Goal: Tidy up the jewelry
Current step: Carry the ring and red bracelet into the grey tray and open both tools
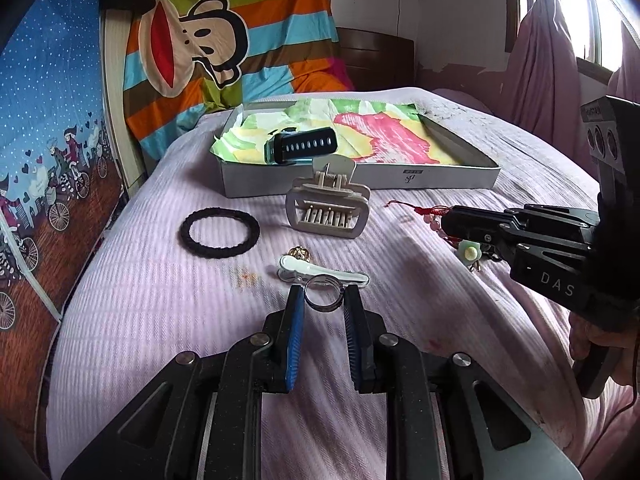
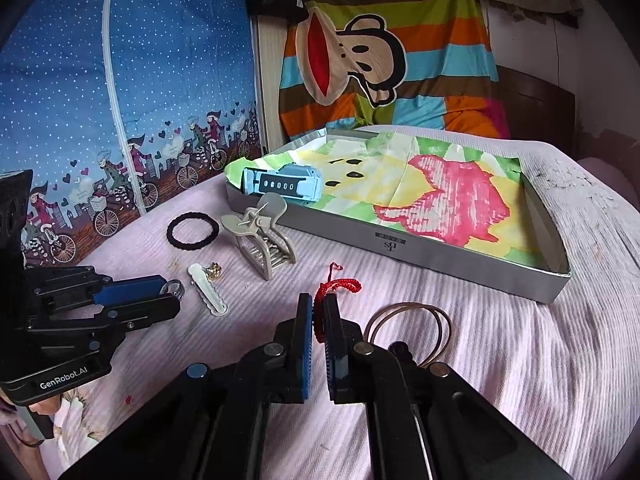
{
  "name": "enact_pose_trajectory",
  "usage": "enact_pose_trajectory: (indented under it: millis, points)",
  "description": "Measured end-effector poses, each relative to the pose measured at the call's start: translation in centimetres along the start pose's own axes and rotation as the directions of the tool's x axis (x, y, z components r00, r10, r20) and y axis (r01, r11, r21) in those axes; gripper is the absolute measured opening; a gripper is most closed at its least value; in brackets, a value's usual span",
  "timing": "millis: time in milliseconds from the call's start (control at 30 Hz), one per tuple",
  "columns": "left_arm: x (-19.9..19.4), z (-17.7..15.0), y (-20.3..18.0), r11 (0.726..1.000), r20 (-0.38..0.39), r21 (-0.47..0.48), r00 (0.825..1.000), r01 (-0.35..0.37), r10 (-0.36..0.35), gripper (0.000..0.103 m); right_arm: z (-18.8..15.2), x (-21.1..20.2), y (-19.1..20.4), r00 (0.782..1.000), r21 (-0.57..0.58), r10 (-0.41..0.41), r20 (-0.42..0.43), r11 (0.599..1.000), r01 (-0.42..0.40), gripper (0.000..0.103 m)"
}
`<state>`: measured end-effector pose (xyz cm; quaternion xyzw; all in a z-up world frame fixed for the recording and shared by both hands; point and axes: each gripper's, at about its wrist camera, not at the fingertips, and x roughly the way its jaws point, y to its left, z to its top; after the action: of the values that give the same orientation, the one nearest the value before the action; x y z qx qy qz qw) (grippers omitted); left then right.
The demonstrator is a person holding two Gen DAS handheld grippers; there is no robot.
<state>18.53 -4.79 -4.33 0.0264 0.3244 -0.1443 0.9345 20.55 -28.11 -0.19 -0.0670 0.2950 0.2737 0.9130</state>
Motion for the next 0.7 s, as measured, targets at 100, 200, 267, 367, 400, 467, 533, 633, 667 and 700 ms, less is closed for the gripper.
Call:
enact_pose_trajectory:
  millis: [100, 200, 267, 367, 400, 467, 533, 633, 667, 700]
  points:
    - [-0.6, 0.6, -0.1, 1.000, 0.025, -0.022, 1.000, 0.005, -0.005, 0.016, 0.6, -1.0, -0.7, 0.999, 0.026, -0.002, 0.046, 1.000, 0.000, 0.006]
    - [-1.3, 2.0, -0.5, 0.999, 0.064, -0.032, 0.998, 0.004, -0.002, 0.016, 1.3, -2.2, -1.5, 0.996, 0.054, -0.007, 0.092, 0.999, 0.002, 0.006]
    - [-1.9, 3.2, -0.8, 0.999, 0.096, -0.034, 0.995, 0.006, -0.003, 0.016, 1.8, -3.1, -2.2, 0.992, 0.072, -0.013, 0.128, 0.997, 0.004, 0.006]
    - [-2.5, 5.3, -1.4, 0.999, 0.136, -0.032, 0.991, 0.006, -0.002, 0.016, 2.5, -4.1, -3.5, 0.984, 0.110, -0.015, 0.175, 0.994, -0.005, 0.006]
    - [-2.6, 6.0, -1.7, 0.999, 0.148, -0.031, 0.989, 0.007, -0.002, 0.016, 2.8, -4.3, -3.9, 0.982, 0.119, -0.022, 0.187, 0.993, -0.001, 0.006]
    - [-2.6, 7.4, -2.1, 0.999, 0.169, -0.033, 0.986, 0.012, -0.006, 0.016, 3.5, -4.6, -4.5, 0.977, 0.131, -0.031, 0.210, 0.991, 0.003, 0.006]
    - [-2.2, 8.8, -2.6, 0.999, 0.178, -0.040, 0.984, 0.013, -0.006, 0.016, 4.0, -4.6, -5.0, 0.972, 0.139, -0.043, 0.232, 0.990, 0.011, 0.006]
    - [-0.6, 10.8, -3.0, 0.998, 0.169, -0.055, 0.985, -0.005, 0.014, 0.016, 4.8, -3.7, -5.7, 0.966, 0.139, -0.062, 0.250, 0.990, 0.027, 0.006]
    - [0.2, 11.5, -3.2, 0.998, 0.159, -0.065, 0.987, -0.015, 0.025, 0.016, 5.1, -3.3, -6.1, 0.965, 0.142, -0.066, 0.253, 0.989, 0.030, 0.006]
    - [0.9, 12.1, -3.3, 0.997, 0.148, -0.078, 0.989, -0.021, 0.032, 0.016, 5.3, -2.8, -6.5, 0.965, 0.148, -0.068, 0.254, 0.988, 0.031, 0.006]
